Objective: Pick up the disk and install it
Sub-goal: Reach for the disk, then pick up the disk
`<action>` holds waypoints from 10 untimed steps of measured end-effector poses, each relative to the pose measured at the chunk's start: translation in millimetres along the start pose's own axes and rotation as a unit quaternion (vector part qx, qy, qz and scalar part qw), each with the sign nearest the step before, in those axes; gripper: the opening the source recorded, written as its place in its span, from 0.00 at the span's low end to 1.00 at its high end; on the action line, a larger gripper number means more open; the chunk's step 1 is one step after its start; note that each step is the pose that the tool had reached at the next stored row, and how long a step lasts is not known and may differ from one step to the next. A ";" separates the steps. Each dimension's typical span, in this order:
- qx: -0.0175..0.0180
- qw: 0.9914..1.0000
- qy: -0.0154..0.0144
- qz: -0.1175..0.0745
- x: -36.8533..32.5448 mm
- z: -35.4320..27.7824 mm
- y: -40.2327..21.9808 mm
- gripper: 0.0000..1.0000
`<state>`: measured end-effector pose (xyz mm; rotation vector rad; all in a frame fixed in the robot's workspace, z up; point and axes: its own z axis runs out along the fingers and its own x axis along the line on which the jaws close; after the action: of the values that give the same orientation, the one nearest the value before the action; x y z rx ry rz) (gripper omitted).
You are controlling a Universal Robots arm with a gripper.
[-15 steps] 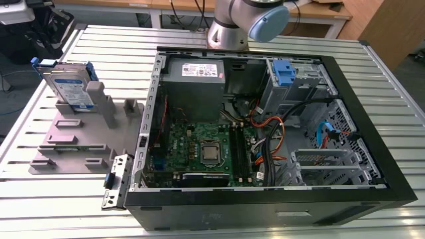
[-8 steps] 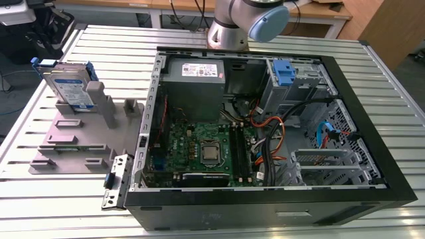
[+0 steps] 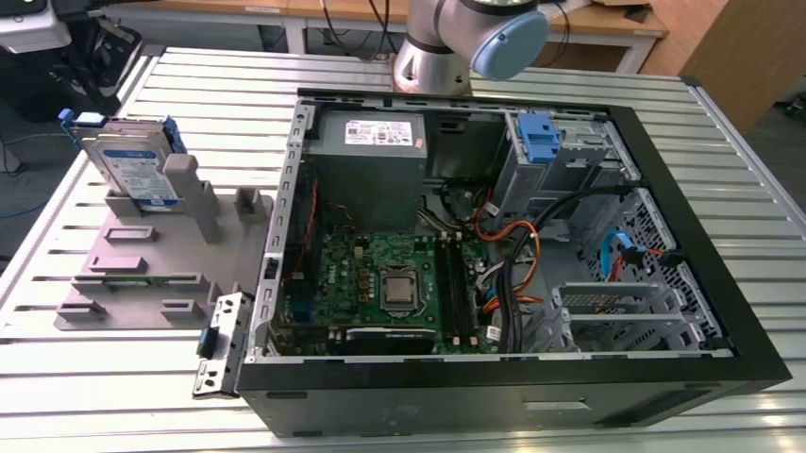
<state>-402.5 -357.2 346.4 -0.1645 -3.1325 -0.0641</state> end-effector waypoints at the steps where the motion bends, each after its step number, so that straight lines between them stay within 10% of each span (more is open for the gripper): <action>1: 0.000 1.000 0.000 0.000 0.1 0.2 0.0 0.11; 10: 0.000 1.000 0.000 0.000 0.8 1.6 -0.2 0.11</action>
<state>-403.3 -357.2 344.8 -0.1645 -3.1324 -0.0640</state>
